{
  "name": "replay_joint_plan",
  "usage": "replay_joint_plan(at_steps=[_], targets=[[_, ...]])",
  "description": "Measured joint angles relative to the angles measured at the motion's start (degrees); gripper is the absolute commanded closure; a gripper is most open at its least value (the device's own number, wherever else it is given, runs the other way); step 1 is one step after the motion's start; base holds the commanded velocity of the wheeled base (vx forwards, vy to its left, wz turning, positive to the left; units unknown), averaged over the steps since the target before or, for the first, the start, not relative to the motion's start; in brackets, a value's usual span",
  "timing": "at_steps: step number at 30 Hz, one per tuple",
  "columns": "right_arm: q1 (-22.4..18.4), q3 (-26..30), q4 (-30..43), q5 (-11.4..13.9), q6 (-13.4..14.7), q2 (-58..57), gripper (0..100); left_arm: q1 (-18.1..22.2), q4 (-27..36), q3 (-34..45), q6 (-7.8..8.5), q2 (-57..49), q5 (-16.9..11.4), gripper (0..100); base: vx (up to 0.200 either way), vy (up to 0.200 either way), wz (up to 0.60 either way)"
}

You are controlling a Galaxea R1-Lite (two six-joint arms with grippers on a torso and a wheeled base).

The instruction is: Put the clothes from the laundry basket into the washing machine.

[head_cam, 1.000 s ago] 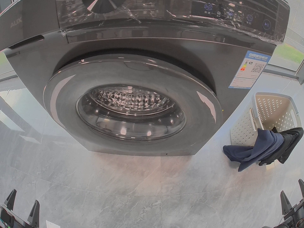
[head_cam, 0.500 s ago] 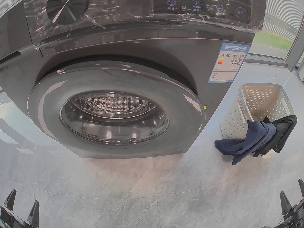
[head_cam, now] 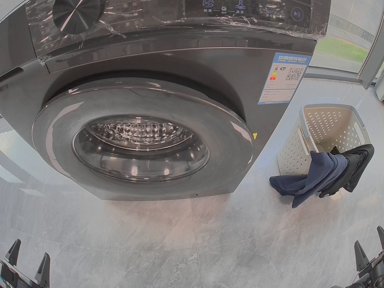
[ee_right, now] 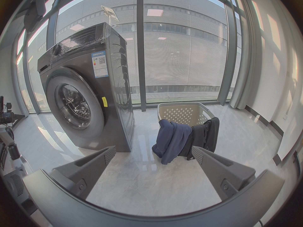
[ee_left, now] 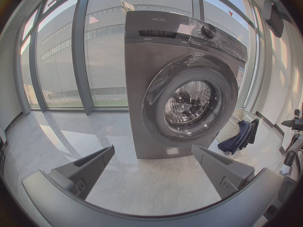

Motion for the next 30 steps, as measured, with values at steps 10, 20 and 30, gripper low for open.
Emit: replay_joint_plan(at_steps=[10, 20, 30], targets=[[0.0, 0.0, 0.0, 0.0, 0.0, 0.01, 0, 0.0, 0.0, 0.0, 0.01, 0.0, 0.0, 0, -0.12, 0.0, 0.0], [-0.06, 0.0, 0.0, 0.0, 0.0, 0.0, 0, -0.02, 0.0, 0.0, 0.01, -0.02, -0.02, 0, 0.0, 0.0, 0.24], [0.02, 0.0, 0.0, 0.0, 0.0, 0.0, 0, -0.02, 0.0, 0.0, 0.0, -0.02, 0.0, 0, -0.06, 0.0, 0.0]])
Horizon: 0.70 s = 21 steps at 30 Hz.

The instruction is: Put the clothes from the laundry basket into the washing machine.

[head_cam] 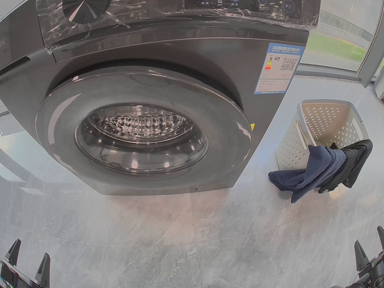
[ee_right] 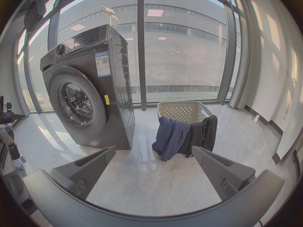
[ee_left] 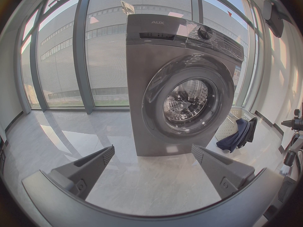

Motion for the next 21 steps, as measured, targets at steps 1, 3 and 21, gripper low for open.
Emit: replay_joint_plan(at_steps=[1, 3, 21], targets=[[0.0, 0.0, 0.0, 0.0, 0.02, 0.0, 0, 0.0, 0.0, 0.0, 0.01, 0.02, 0.0, 0, 0.0, 0.0, 0.0], [-0.02, 0.0, 0.0, 0.0, 0.0, 0.01, 0, 0.02, 0.0, 0.0, 0.0, 0.02, 0.0, 0, 0.0, 0.0, 0.0], [-0.05, 0.0, 0.0, 0.0, 0.0, 0.01, 0, 0.0, 0.0, 0.0, 0.01, 0.02, 0.0, 0, 0.0, 0.0, 0.2]])
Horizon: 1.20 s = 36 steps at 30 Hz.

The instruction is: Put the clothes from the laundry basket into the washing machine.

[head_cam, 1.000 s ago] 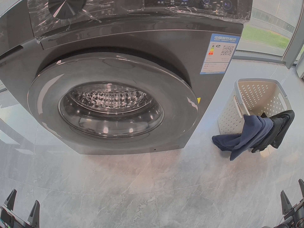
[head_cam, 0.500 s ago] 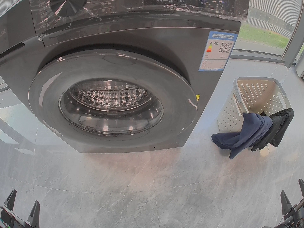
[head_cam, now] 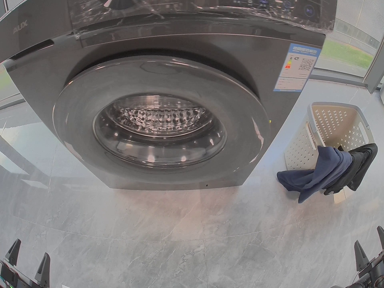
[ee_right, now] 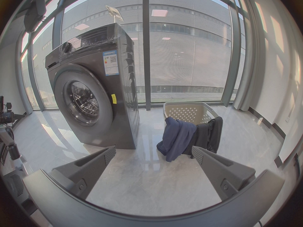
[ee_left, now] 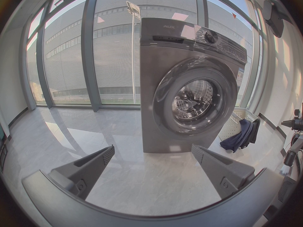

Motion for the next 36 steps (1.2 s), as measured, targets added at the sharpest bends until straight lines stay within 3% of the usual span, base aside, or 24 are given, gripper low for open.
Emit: replay_joint_plan(at_steps=[8, 23, 32, 36], targets=[[0.07, 0.0, 0.02, -0.02, 0.0, -0.01, 0, 0.02, 0.0, 0.0, 0.05, -0.02, 0.0, 0, 0.15, 0.0, 0.0], [0.0, 0.0, 0.0, 0.0, 0.0, 0.0, 0, -0.02, 0.0, 0.0, 0.11, 0.0, -0.02, 0, 0.0, 0.0, 0.0], [-0.09, 0.0, 0.02, 0.0, -0.02, 0.0, 0, 0.05, 0.0, 0.0, 0.22, -0.02, 0.0, 0, 0.0, 0.2, 0.0], [-0.04, 0.0, 0.02, -0.02, 0.0, -0.01, 0, 0.05, 0.0, 0.0, 0.38, -0.02, -0.02, 0, 0.0, 0.0, 0.0]])
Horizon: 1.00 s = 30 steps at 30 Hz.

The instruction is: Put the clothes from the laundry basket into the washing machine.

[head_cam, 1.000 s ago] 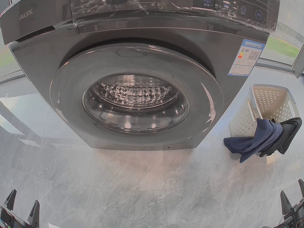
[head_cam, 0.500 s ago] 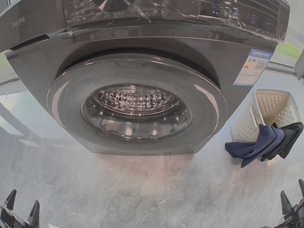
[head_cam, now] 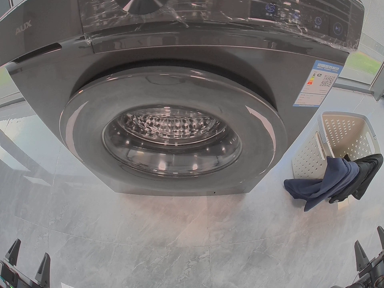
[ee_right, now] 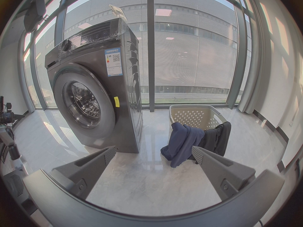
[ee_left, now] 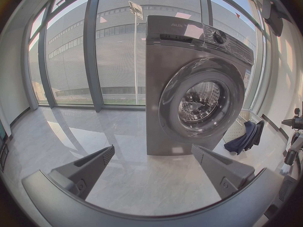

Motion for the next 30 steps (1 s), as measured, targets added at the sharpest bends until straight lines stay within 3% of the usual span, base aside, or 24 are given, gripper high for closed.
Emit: replay_joint_plan(at_steps=[5, 20, 27, 30], targets=[[-0.05, 0.0, -0.02, 0.0, 0.02, 0.0, 0, -0.05, 0.0, 0.0, 0.29, 0.0, 0.02, 0, 0.0, 0.0, 0.0], [0.0, 0.0, -0.09, -0.35, 0.51, 0.0, 0, 0.0, 0.0, 0.0, 0.35, 0.0, 0.0, 0, 0.2, 0.0, 0.0], [-0.05, -0.24, -0.26, -0.27, 0.69, 0.01, 0, 0.01, 0.0, 0.0, 0.24, 0.02, 0.05, 0, 0.0, 0.0, 0.0], [0.02, -2.82, -0.35, -0.23, 1.82, 0.09, 0, 0.06, 0.0, 0.0, 0.24, 0.02, 0.02, 0, 0.0, 0.0, 0.0]])
